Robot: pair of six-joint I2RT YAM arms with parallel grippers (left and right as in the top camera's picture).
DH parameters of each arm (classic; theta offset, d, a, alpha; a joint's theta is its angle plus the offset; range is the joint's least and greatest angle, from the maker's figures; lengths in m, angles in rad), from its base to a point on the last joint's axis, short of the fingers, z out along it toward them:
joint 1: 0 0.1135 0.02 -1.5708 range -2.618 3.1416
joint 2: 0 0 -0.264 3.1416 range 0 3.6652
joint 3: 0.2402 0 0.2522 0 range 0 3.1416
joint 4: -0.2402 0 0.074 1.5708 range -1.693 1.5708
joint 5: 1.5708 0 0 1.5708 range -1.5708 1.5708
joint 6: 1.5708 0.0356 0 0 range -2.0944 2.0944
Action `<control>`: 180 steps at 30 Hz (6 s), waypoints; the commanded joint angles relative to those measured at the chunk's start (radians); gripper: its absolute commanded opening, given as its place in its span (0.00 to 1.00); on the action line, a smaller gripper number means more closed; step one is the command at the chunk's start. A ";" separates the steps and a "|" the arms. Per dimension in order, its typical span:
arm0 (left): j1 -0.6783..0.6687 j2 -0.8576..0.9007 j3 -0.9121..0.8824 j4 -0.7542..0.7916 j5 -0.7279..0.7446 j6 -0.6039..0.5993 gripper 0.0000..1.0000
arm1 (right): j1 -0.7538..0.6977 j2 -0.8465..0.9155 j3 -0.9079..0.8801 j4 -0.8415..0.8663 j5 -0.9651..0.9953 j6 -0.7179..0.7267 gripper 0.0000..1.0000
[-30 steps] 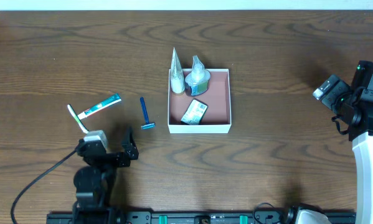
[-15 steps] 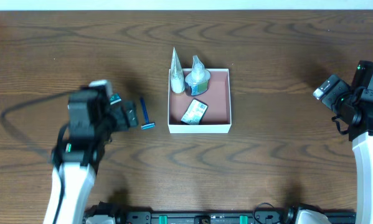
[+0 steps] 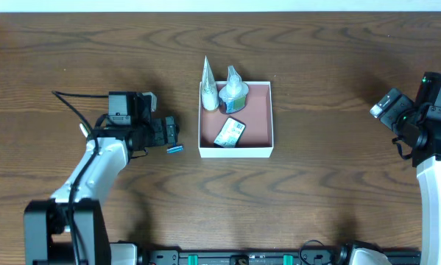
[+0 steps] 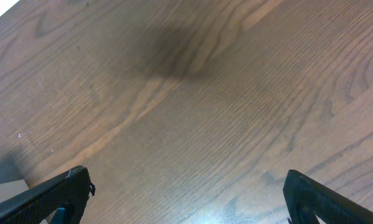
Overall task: Pack container
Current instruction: 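Reach left gripper to the blue razor and grasp it, then carry the razor into the box and release it upright-right, then withdraw left gripper and descend onto the teal toothpaste tube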
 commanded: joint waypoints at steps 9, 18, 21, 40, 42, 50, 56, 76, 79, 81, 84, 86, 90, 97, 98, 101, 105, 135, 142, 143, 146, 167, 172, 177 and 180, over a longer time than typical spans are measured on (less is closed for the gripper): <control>-0.064 0.082 0.013 0.080 -0.220 0.049 0.98 | -0.008 -0.006 0.009 -0.001 0.013 0.003 0.99; -0.143 0.174 0.013 0.111 -0.336 0.071 0.88 | -0.007 -0.006 0.009 -0.001 0.013 0.003 0.99; -0.144 0.199 0.013 0.125 -0.336 0.041 0.86 | -0.007 -0.006 0.009 -0.001 0.013 0.003 0.99; -0.144 0.232 0.013 0.089 -0.346 -0.069 0.20 | -0.007 -0.006 0.009 -0.001 0.013 0.003 0.99; -0.144 0.232 0.013 0.089 -0.346 -0.098 0.13 | -0.007 -0.006 0.009 -0.001 0.013 0.003 0.99; -0.144 0.213 0.013 0.076 -0.345 -0.116 0.06 | -0.007 -0.006 0.009 -0.001 0.013 0.003 0.99; -0.144 0.071 0.021 0.039 -0.327 -0.116 0.06 | -0.007 -0.006 0.009 -0.001 0.013 0.003 0.99; -0.474 -0.445 0.043 0.014 -0.126 0.039 0.06 | -0.007 -0.006 0.009 -0.001 0.013 0.003 0.99; -0.564 -0.406 0.043 0.103 -0.145 0.023 0.06 | -0.007 -0.006 0.009 -0.001 0.013 0.003 0.99; -0.612 -0.369 0.043 0.167 -0.195 -0.021 0.06 | -0.007 -0.006 0.009 -0.001 0.013 0.003 0.99; -0.664 -0.303 0.043 0.268 -0.254 -0.079 0.06 | -0.007 -0.006 0.009 -0.001 0.013 0.003 0.99; -0.687 -0.253 0.043 0.334 -0.285 -0.135 0.06 | -0.007 -0.006 0.009 -0.001 0.013 0.003 0.99; -0.709 -0.144 0.043 0.450 -0.321 -0.251 0.06 | -0.007 -0.006 0.009 -0.001 0.013 0.003 0.99; -0.712 0.021 0.043 0.640 -0.321 -0.318 0.06 | -0.008 -0.006 0.009 -0.001 0.013 0.003 0.99; -0.712 0.038 0.043 0.660 -0.321 -0.318 0.06 | -0.007 -0.006 0.009 -0.001 0.013 0.003 0.99; -0.712 0.074 0.043 0.705 -0.332 -0.317 0.06 | -0.008 -0.006 0.009 -0.001 0.013 0.003 0.99; -0.712 0.112 0.043 0.752 -0.332 -0.318 0.06 | -0.008 -0.006 0.009 -0.001 0.013 0.003 0.99; -0.642 -0.393 0.043 0.108 -0.613 -0.239 0.62 | -0.007 -0.006 0.009 -0.001 0.013 0.003 0.99; -0.368 -0.480 0.041 -0.114 -0.777 -0.237 0.73 | -0.008 -0.006 0.009 -0.001 0.013 0.003 0.99; -0.328 -0.472 0.039 -0.114 -0.777 -0.237 0.75 | -0.007 -0.006 0.009 -0.001 0.013 0.003 0.99; -0.204 -0.422 0.037 -0.103 -0.777 -0.232 0.86 | -0.007 -0.006 0.009 -0.001 0.013 0.003 0.99; 0.049 0.063 0.037 0.095 -0.536 0.507 0.98 | -0.008 -0.006 0.009 -0.001 0.013 0.003 0.99; 0.063 0.135 0.037 0.095 -0.536 0.621 0.98 | -0.007 -0.006 0.009 -0.001 0.013 0.003 0.99; 0.077 0.183 0.037 0.096 -0.535 0.619 0.98 | -0.008 -0.006 0.009 -0.001 0.013 0.003 0.99; 0.077 0.189 0.037 0.096 -0.535 0.597 0.99 | -0.007 -0.006 0.009 -0.001 0.013 0.003 0.99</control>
